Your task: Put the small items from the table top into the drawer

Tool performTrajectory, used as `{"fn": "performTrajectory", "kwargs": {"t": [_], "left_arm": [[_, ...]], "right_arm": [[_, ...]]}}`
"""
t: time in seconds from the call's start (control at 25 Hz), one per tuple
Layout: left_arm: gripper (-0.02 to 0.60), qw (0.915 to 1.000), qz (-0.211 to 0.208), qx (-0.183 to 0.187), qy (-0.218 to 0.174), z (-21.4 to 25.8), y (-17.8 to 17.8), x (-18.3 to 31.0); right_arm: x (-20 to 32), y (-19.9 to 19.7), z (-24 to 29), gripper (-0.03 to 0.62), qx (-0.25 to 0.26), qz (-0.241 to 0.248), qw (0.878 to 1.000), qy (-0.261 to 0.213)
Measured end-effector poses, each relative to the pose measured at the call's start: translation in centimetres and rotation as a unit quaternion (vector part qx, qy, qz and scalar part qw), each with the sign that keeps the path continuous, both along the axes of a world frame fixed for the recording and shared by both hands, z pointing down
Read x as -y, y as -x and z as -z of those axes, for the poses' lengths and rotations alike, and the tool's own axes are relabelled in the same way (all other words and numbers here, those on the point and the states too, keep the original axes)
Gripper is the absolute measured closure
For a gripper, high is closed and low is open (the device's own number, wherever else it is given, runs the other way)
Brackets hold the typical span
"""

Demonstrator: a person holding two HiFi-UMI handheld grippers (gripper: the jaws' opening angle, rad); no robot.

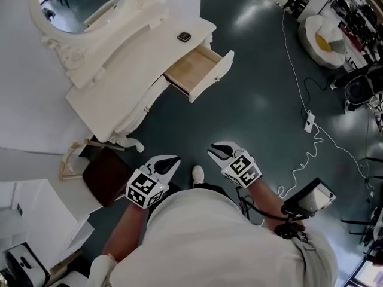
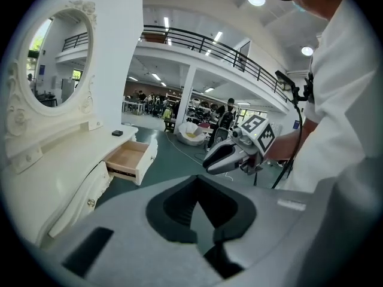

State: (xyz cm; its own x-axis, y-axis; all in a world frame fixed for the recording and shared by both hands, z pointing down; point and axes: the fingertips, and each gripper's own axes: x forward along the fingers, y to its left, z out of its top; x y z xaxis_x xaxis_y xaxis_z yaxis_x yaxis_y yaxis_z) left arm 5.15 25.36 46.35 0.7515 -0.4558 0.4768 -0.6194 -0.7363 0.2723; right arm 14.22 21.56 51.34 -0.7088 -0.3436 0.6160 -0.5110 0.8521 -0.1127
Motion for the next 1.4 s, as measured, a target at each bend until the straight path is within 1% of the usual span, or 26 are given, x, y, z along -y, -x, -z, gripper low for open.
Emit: {"fn": "performTrajectory", "kwargs": {"t": [0.08,0.2,0.44,0.64,0.76,0.84,1.0,1.16,1.28,1.4], "left_arm": [[0.58,1.0,0.005,-0.002,0.004,0.1,0.1,1.4],[0.578,0.9999,0.012,-0.003,0.006,0.1,1.2,4.2],[0.568,0.9997,0.022,-0.012,0.001,-0.1,5.9,11.3],[0.575,0.9997,0.009,-0.019,-0.012,1.3,9.1,16.8],[0.581,0.9997,-0.006,-0.012,-0.019,1.5,11.0,19.4],[0.581,0.9998,-0.005,-0.007,-0.016,1.2,12.4,21.2],[0.581,0.9996,0.021,-0.018,-0.005,1.0,13.6,24.0],[0.581,0.9985,0.054,-0.011,-0.01,1.0,14.6,28.1],[0.58,0.996,0.087,-0.013,-0.016,1.8,14.2,31.3],[0.58,0.9935,0.112,-0.009,-0.012,2.0,13.3,33.9]], "right_arm": [[2.2,0.2,-0.2,0.503,0.001,0.0,1.0,0.004],[5.9,1.1,-0.4,0.497,-0.001,0.0,1.0,0.004],[13.5,5.4,-0.5,0.488,-0.013,0.004,1.0,0.001],[19.7,8.6,0.9,0.488,-0.022,-0.007,1.0,-0.014],[23.5,10.4,0.7,0.483,-0.021,-0.021,0.999,-0.019],[26.0,11.6,0.4,0.471,-0.018,-0.029,0.999,-0.017],[30.7,11.6,-0.4,0.453,-0.028,-0.029,0.999,-0.015],[37.8,11.0,-1.4,0.436,-0.034,-0.033,0.999,-0.024],[43.5,10.2,-1.9,0.412,-0.043,-0.028,0.998,-0.03],[48.8,9.0,-2.8,0.382,-0.053,-0.029,0.998,-0.035]]}}
